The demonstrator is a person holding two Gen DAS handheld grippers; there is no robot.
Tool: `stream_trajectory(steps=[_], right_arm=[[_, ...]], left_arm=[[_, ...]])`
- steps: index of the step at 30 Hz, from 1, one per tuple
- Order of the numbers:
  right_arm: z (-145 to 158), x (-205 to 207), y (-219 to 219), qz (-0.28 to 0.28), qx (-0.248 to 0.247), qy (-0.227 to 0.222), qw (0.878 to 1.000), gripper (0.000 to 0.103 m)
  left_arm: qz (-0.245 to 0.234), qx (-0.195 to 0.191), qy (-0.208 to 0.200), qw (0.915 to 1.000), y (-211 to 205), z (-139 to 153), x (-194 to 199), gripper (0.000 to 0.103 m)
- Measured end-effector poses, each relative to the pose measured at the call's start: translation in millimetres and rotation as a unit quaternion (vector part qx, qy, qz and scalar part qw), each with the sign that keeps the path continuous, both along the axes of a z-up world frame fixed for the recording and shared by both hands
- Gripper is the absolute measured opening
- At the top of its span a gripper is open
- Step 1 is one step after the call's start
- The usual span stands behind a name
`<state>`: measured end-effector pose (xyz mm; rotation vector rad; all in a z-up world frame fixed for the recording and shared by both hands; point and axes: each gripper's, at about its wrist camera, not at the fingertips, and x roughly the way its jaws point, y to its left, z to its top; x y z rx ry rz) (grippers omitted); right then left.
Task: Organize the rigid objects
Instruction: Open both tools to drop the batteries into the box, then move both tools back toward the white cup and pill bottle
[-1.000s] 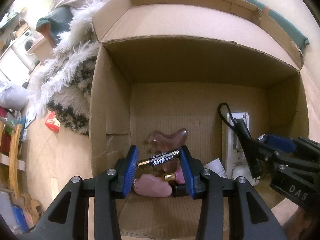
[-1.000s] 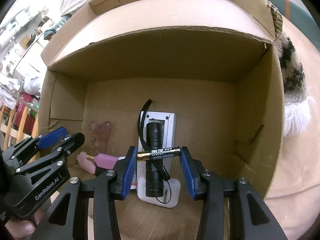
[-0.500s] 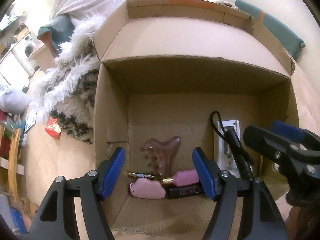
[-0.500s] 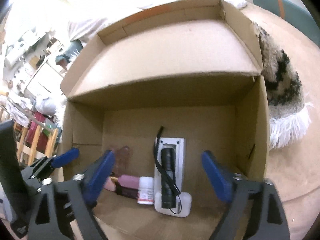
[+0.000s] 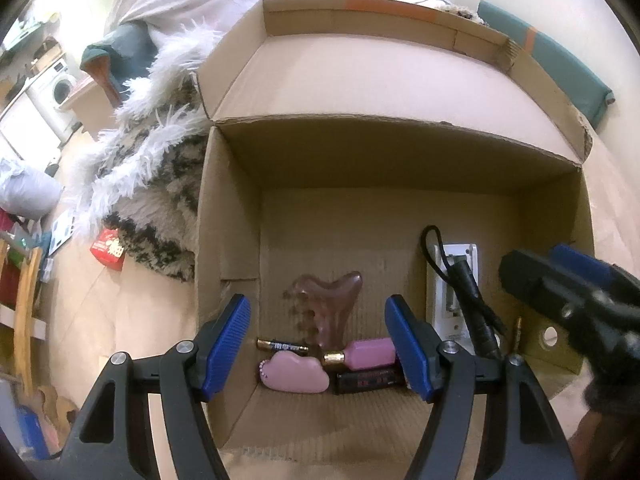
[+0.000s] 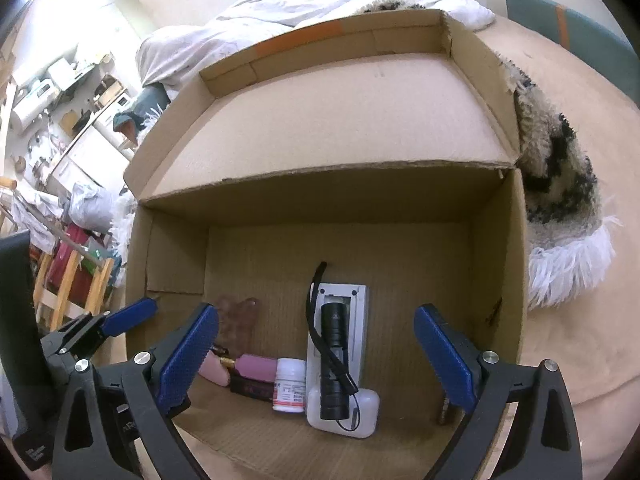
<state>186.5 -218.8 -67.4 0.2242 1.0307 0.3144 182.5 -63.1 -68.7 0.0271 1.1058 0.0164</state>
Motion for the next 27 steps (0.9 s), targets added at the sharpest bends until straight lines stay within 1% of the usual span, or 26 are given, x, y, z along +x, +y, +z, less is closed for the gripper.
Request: stream_trajectory(steps=[3,7,13,18,23,27], right_arm=[[7.6,-4.0,-4.2,-0.003,0.002,-0.010,1.000,0.103],[16.9,-13.6,-9.9,-0.007,0.010,-0.018,1.000,0.103],[29.4,-34.6,-9.8,0.003,0.005,-0.037,0.999,0.103],[36.2,-51.7,-8.6,0.011,-0.005,-0.048,0.999,0.103],[30.4,-67.9,-9.9,0.013,-0.001,-0.034,0.999,0.103],[27.6,-79.8,-8.2,0.018,-0.005,-0.031,0.999,0.103]], left_arm=[[-0.009,0.019,-0.010,0.9997,-1.5,3.8,-8.2,0.067],[-0.015,0.031,-0.015,0.9993,-2.2,11.9,-17.4,0.067],[0.006,0.016,-0.029,0.9994,9.1,32.5,-33.3,0.067],[0.017,0.011,-0.033,0.9993,16.9,43.0,-49.2,0.067],[0.026,0.006,-0.027,0.9993,24.6,44.0,-65.5,0.067],[0.035,-0.001,-0.023,0.9991,29.9,41.3,-75.7,0.067]])
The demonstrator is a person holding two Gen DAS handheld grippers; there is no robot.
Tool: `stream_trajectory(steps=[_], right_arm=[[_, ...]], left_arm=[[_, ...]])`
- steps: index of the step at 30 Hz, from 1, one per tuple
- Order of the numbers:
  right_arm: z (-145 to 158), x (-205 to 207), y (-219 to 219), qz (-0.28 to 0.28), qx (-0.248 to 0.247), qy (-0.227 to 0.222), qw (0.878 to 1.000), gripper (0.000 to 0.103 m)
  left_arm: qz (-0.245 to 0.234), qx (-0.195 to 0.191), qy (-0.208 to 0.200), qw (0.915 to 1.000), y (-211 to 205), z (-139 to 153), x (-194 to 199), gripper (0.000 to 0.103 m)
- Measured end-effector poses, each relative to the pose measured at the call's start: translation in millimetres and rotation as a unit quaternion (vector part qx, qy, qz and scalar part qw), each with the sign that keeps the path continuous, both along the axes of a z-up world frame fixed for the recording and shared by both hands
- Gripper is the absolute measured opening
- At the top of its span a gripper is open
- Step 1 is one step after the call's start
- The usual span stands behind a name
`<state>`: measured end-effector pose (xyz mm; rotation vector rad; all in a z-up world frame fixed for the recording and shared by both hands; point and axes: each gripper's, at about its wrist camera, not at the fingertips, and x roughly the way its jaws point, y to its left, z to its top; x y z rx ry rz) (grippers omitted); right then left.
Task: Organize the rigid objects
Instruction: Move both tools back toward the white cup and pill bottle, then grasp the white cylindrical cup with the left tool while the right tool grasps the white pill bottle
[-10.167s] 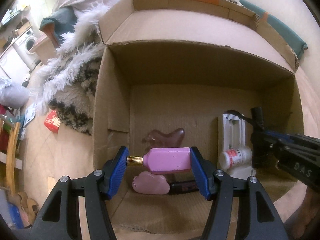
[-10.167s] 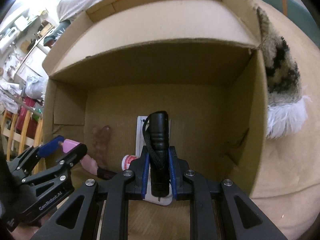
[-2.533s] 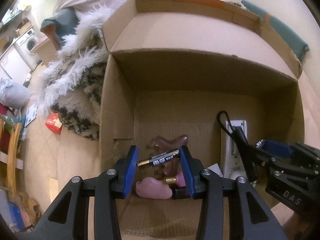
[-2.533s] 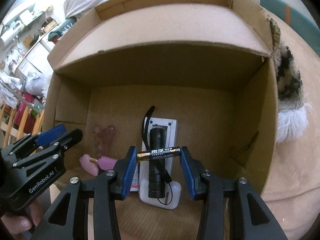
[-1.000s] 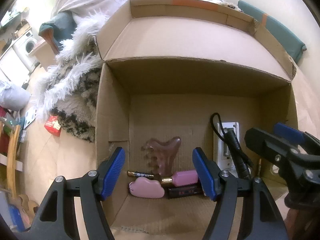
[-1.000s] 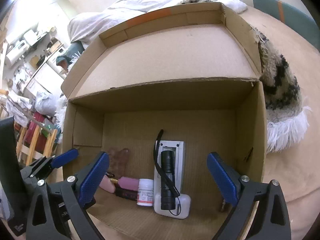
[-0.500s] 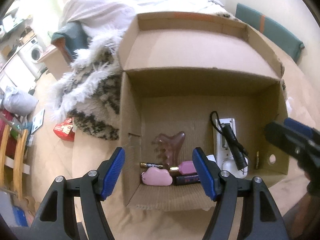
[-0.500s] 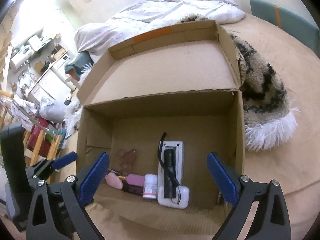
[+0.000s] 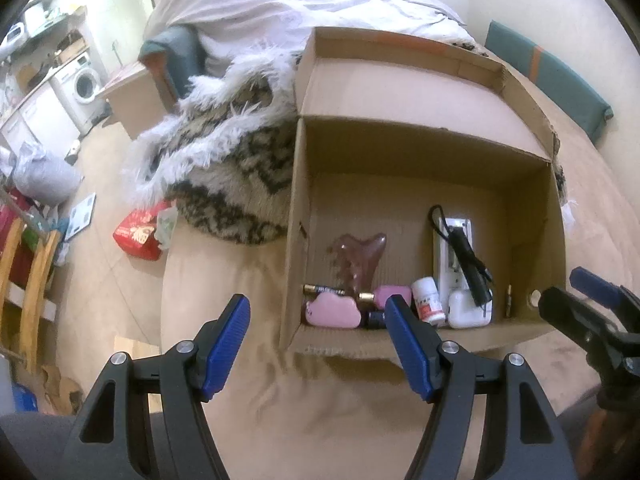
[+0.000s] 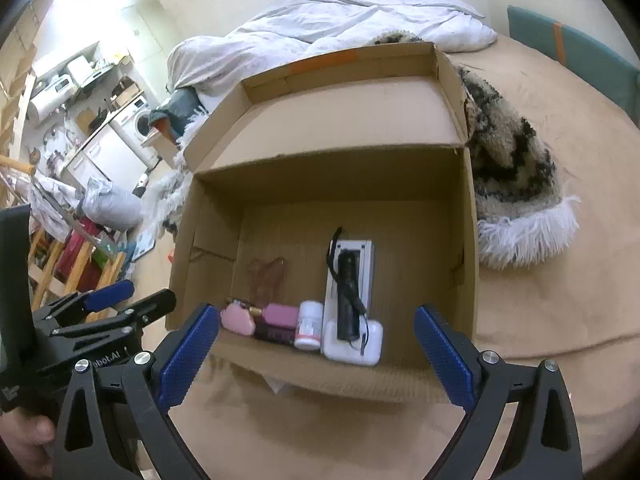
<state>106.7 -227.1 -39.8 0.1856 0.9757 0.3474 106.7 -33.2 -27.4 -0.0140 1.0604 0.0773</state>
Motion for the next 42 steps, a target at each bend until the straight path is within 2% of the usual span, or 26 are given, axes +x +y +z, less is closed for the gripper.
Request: stream_trajectory(steps=[10,16,19,21,29,31,33,35,37,39,42], right_arm=[[-15.7,-20.4,-2.5,0.012,-0.020,0.023,0.999,0.103],[-34.9,-26.0,-5.8,0.025,-0.029,0.059,0.998,0.103],[-48.4,-21.6,-3.1,0.044,0.023,0.107,0.993,0.103],[-55.4,-20.5,0.5,0.048,0.038,0.125,0.990,0.103],[-85.2,-7.3,-1.2,0.022,0.005,0.175,0.984,0.103],[-96.3,-3.0,-5.2,0.005,-0.017,0.192,0.981,0.103],[-108.6,0.3,-5.4,-0.004,-0.063,0.205,0.977,0.103],[-118.9,2.4,-1.4,0.001,-0.090,0.217,0.972,0.103],[-128.3,3.3,5.3,0.014,-0.099,0.231,0.968,0.103],[-132.8,4.1,12.6,0.023,-0.121,0.226,0.966,0.103],[-133.5,9.7,19.1,0.022,-0.117,0.217,0.969,0.103]], left_arm=[[0.017,-0.009,0.015,0.9997,11.8,-18.3,-18.3,0.067],[0.032,-0.018,0.041,0.9985,18.6,-35.1,-21.8,0.067],[0.033,-0.012,0.053,0.9980,19.3,-41.5,-21.7,0.067],[0.037,-0.012,0.059,0.9975,21.8,-44.3,-20.6,0.067],[0.075,-0.036,0.074,0.9937,38.7,-50.8,-15.5,0.067],[0.090,-0.049,0.081,0.9915,44.1,-52.6,-12.7,0.067],[0.098,-0.060,0.085,0.9898,47.8,-53.7,-10.8,0.067],[0.104,-0.070,0.090,0.9880,50.0,-54.3,-9.6,0.067],[0.104,-0.066,0.091,0.9881,48.5,-54.9,-9.7,0.067],[0.098,-0.053,0.093,0.9895,43.5,-56.4,-10.3,0.067],[0.081,-0.055,0.102,0.9900,35.7,-60.1,-10.1,0.067]])
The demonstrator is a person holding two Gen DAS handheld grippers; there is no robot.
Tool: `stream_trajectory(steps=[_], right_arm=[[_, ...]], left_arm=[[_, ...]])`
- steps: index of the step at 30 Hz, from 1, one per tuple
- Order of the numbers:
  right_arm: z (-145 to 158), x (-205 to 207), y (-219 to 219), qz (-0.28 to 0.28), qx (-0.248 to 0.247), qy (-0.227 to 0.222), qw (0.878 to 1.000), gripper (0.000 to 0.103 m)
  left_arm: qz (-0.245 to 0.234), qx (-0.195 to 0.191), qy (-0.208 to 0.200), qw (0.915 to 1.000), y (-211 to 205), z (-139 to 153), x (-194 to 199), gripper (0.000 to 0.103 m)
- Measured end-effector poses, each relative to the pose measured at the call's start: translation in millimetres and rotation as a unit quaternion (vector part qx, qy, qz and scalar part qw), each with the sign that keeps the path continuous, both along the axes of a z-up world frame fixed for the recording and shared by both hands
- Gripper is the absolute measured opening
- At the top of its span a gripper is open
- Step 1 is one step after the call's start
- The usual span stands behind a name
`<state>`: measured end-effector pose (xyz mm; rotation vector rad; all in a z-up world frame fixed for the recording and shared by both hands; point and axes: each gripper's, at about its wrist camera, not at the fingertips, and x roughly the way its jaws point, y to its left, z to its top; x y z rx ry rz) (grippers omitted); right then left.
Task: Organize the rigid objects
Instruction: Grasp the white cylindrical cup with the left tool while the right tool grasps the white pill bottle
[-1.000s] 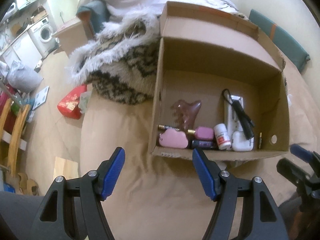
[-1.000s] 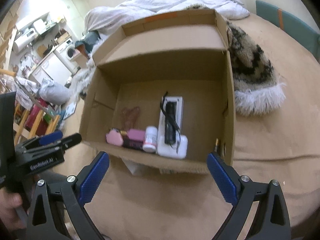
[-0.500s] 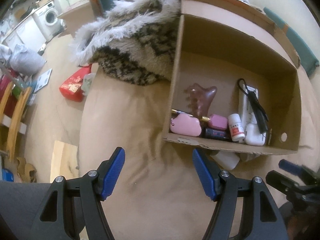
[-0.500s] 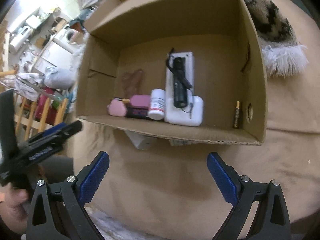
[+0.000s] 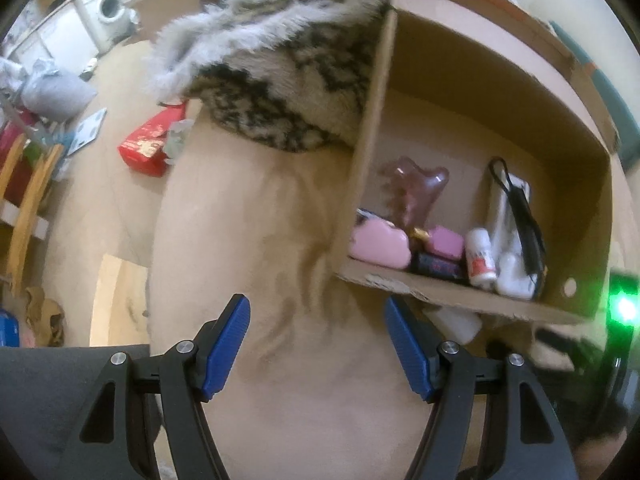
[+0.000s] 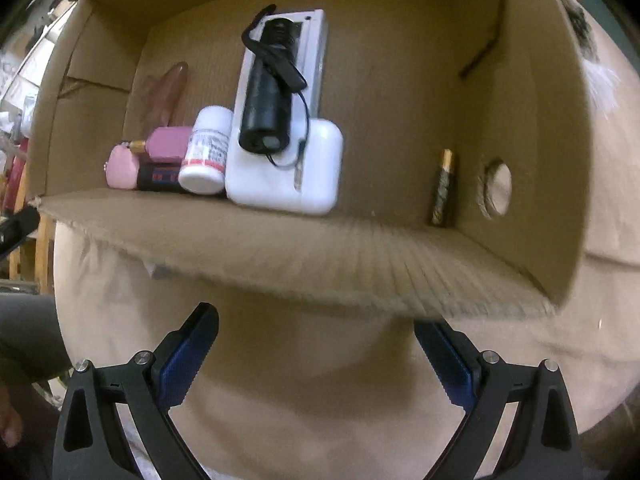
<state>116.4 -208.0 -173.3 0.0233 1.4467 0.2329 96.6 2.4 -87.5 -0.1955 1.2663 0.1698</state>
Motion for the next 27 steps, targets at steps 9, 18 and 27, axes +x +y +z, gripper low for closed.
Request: stream_trajectory(steps=[9,18,27], right_arm=[[-6.5,18.6,16.3,0.003,-0.001,-0.018,1.000,0.070],[-0.9,11.9,-24.9,-0.041,0.023,-0.013,0.999,0.049],[-4.0,2.8,-46.8,-0.064,0.035,-0.001,0.997,0.049]], left_arm=[[-0.077,0.006,0.016,0.9969,-37.3,-15.3,1.3,0.067],[-0.185,0.025,0.042,0.9816,-88.8,-43.2,19.9,0.067],[-0.237,0.062,0.044,0.9685,-139.2,-60.5,38.1,0.069]])
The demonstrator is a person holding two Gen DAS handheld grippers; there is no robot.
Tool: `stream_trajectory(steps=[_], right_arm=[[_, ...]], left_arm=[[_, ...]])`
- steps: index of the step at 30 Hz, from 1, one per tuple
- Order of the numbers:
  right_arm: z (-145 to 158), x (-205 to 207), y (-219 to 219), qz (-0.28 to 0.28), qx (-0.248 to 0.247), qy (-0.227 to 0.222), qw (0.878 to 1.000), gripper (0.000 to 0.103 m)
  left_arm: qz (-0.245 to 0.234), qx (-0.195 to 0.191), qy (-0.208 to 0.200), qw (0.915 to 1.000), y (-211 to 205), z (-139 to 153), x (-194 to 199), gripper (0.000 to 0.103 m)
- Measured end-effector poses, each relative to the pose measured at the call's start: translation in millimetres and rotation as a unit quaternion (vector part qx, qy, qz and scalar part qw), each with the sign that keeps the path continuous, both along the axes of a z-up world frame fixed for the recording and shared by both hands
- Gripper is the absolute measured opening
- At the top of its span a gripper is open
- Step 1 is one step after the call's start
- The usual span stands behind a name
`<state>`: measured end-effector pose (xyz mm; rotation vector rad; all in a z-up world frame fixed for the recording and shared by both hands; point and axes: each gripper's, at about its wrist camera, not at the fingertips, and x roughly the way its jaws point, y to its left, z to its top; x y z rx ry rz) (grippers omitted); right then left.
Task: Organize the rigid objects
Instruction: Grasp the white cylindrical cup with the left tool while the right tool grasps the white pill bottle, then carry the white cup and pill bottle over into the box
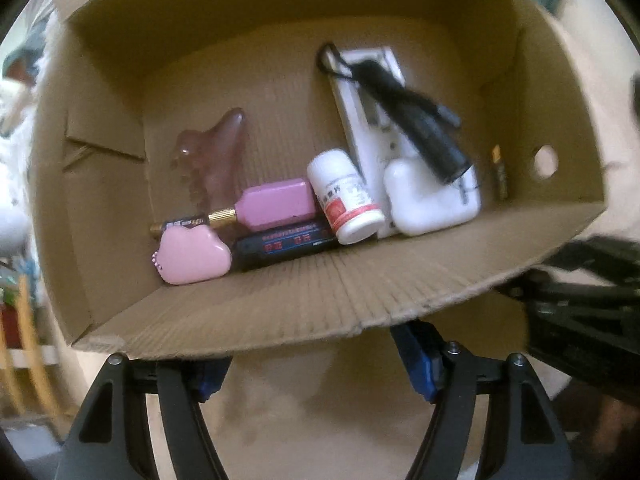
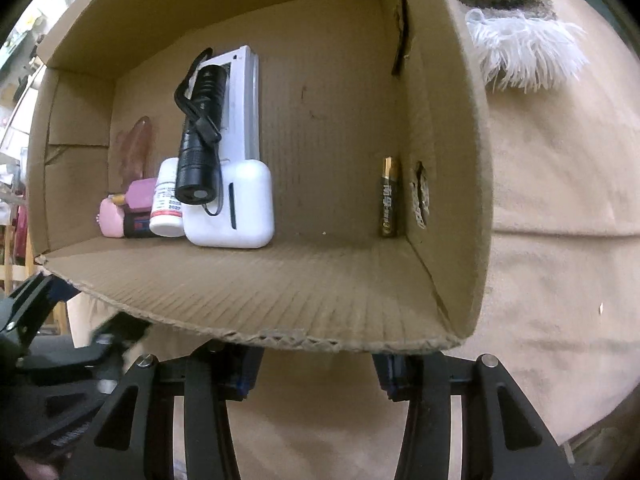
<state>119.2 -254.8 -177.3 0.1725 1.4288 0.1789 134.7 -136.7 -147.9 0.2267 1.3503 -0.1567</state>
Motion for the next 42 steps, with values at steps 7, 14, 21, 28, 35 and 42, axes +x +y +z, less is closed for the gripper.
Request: stream_trajectory(steps=[7,14,21,28,35,42], right_arm=[[18.0,10.7,-0.7,-0.003,0.012,-0.004,1.000,0.049],[22.2,12.7,1.0,0.008,0.014,-0.003,1.000,0.049],[26.8,14.4,4.1,0.016,0.011,-0.005,1.000,0.049],[33.1,2.9,15.5,0.029,0.009,-0.013,0.999,0.049],[49.2,-14.7,23.8,0.046,0.018,-0.035,0.998,0.049],[68.8,-30.7,28.3,0.050,0.025,-0.052,0.997,0.049]], left_arm=[[0.007,-0.015,0.003,0.9999,-3.8,-10.7,12.5,0.069],[0.045,-0.049,0.015,0.9976,7.7,-17.3,29.2,0.054],[0.060,-0.041,0.020,0.9971,28.6,-16.2,14.2,0.054],[0.094,-0.023,0.017,0.9951,63.7,-16.1,-23.6,0.054],[0.137,-0.026,0.031,0.9898,95.2,-10.9,-46.8,0.054],[0.199,-0.036,0.038,0.9787,133.2,-0.5,-78.8,0.054]])
